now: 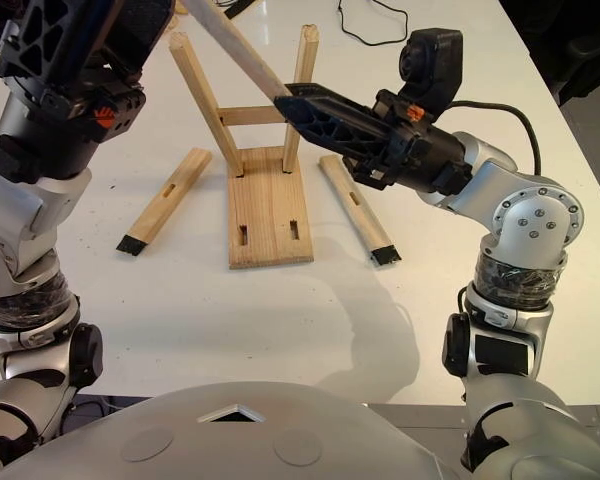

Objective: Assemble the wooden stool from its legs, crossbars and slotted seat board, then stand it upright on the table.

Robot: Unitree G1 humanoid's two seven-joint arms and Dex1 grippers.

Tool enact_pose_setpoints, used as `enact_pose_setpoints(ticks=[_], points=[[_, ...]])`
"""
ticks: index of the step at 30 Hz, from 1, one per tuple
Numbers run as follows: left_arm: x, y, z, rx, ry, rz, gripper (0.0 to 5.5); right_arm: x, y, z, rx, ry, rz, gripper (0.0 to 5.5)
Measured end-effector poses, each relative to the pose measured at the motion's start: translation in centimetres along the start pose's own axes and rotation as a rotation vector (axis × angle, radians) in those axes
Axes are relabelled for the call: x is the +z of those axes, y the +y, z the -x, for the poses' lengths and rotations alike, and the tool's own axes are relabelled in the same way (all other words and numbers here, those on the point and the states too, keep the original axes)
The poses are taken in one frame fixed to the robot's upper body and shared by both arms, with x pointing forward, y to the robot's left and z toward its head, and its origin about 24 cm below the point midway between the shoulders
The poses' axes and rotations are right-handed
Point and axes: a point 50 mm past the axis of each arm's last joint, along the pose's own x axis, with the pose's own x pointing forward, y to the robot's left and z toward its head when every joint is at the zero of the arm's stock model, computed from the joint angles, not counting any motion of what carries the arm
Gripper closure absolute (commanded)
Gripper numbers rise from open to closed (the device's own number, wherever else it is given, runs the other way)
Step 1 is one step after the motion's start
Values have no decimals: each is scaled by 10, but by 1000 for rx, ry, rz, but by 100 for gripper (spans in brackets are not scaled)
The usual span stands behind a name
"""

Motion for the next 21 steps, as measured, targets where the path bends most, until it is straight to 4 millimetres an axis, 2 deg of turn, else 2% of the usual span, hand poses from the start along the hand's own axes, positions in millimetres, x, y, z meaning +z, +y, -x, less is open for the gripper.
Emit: enact_pose_setpoints(ticks=[4,16,21], points=[[0,0,0,7,13,-6,245,-6,0,3,-18,21,-13,419],[-2,4,8,45,58,-42,407,-12,-2,7,-25,60,-31,419],[-3,5,10,57,62,-57,414,-11,-4,9,-24,49,-47,419]])
